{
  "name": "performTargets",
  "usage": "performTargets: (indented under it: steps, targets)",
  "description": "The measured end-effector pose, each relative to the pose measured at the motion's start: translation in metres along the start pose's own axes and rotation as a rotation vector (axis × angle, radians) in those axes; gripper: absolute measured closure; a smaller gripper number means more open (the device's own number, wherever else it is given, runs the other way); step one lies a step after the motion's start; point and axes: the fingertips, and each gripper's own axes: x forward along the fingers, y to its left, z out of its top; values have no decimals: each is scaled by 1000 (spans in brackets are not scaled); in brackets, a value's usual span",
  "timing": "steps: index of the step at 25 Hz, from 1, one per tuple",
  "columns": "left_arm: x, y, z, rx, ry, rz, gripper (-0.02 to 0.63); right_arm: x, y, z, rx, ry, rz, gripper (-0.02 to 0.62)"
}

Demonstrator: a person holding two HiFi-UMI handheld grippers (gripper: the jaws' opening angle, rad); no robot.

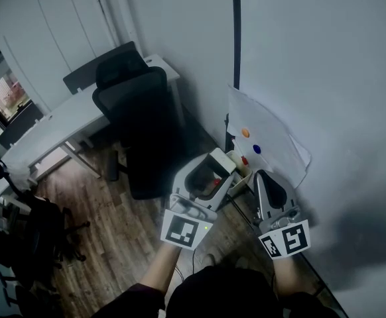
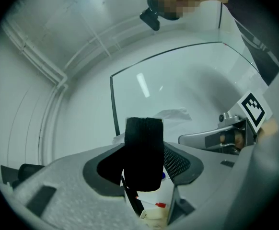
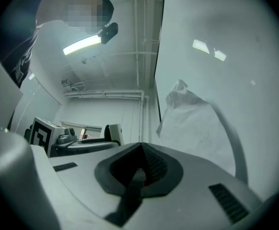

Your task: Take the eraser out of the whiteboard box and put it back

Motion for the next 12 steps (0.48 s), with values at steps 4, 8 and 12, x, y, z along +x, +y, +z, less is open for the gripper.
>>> performTargets:
  steps: [4, 8, 12]
  targets:
    - [3, -2, -3, 3, 2, -2, 380, -3, -3, -4, -1, 6, -8, 592]
    - [4, -3, -3, 1, 5, -9, 380, -5, -5, -5, 0, 10, -18, 592]
    - [4, -3, -1, -11, 3, -17, 380, -6, -4, -5, 1, 19, -27, 592]
